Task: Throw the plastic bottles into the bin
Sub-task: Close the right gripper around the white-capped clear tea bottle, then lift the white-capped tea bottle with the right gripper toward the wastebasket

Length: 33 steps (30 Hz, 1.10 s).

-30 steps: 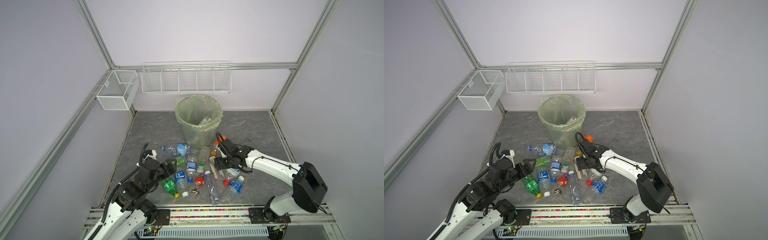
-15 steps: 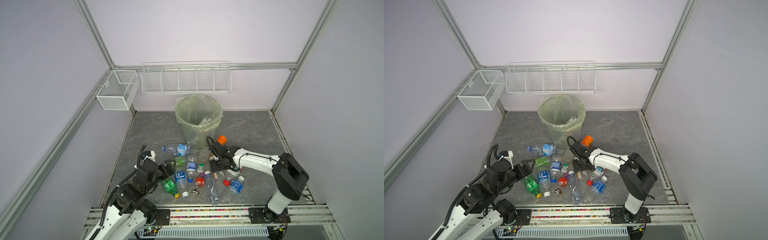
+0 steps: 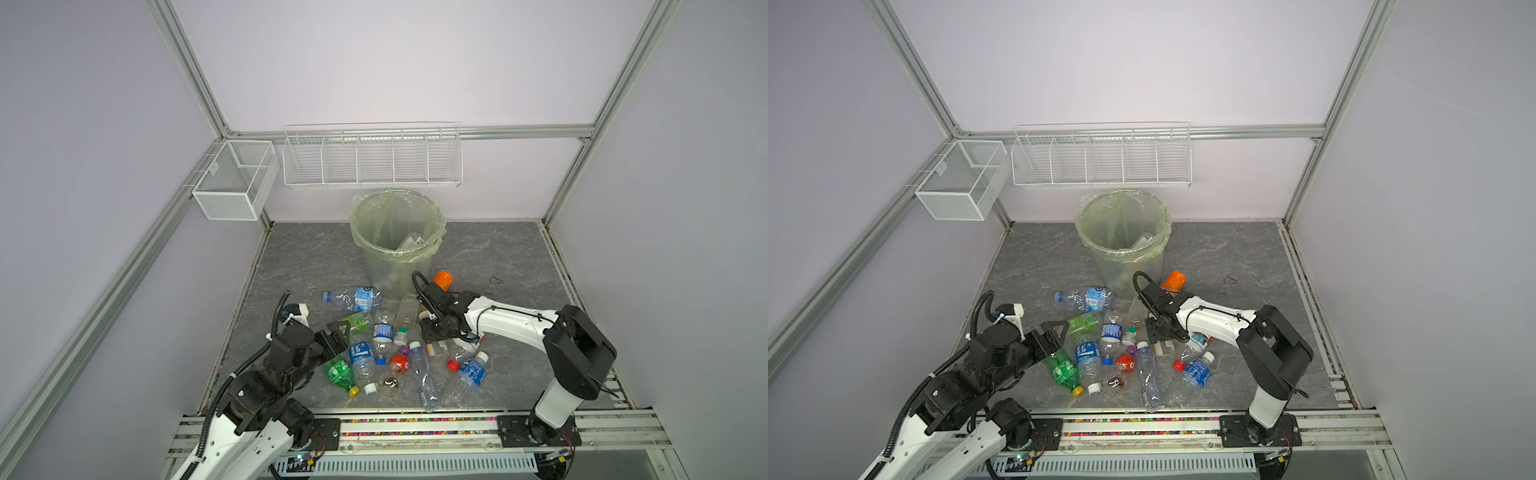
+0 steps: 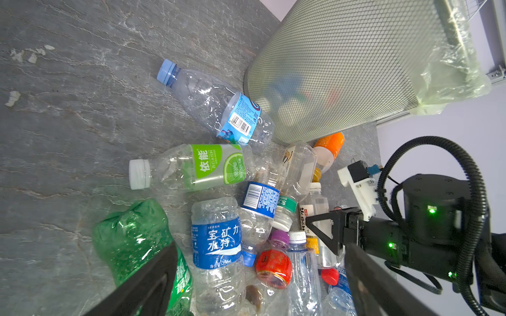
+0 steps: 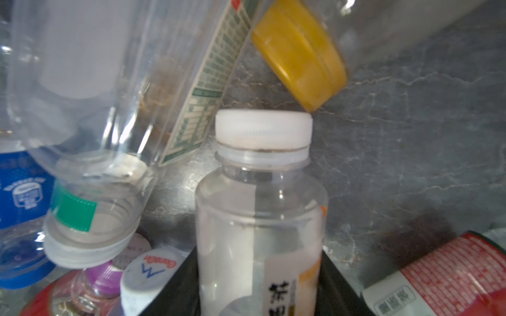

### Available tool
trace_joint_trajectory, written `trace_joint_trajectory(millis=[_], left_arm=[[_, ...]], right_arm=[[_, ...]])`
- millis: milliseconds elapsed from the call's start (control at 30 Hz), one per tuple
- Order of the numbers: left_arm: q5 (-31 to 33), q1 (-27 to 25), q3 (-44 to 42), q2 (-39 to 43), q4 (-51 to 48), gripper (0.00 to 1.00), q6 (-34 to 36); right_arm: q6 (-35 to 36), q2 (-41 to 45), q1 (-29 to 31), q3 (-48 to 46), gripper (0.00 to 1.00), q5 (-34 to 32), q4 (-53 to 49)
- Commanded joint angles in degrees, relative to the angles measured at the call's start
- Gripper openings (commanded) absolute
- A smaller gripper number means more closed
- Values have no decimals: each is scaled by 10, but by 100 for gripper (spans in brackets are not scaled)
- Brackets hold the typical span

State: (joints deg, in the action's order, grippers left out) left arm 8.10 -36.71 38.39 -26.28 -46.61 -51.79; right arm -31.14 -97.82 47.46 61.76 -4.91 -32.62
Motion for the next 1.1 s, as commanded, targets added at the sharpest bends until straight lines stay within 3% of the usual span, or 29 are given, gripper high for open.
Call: trace_joint_trajectory(millis=[0,433,700,733,1067], left_arm=[[12,-1,-3,4,-12,94,-2],[9,-1,-4,3,-6,94,-1],[5,-1,-5,0,5,94,0],[4,-2,-4,-2,6,94,0],[1,-1,3,-14,13,94,3]], right_arm=[[-7,45,4,-3,32,-12,-22],[39,233,-2,-31,31,11,-30],[84,371,-24,-80,15,85,13],[85,383,-28,-86,9,94,19],[88,397,-58,-105,7,159,27]])
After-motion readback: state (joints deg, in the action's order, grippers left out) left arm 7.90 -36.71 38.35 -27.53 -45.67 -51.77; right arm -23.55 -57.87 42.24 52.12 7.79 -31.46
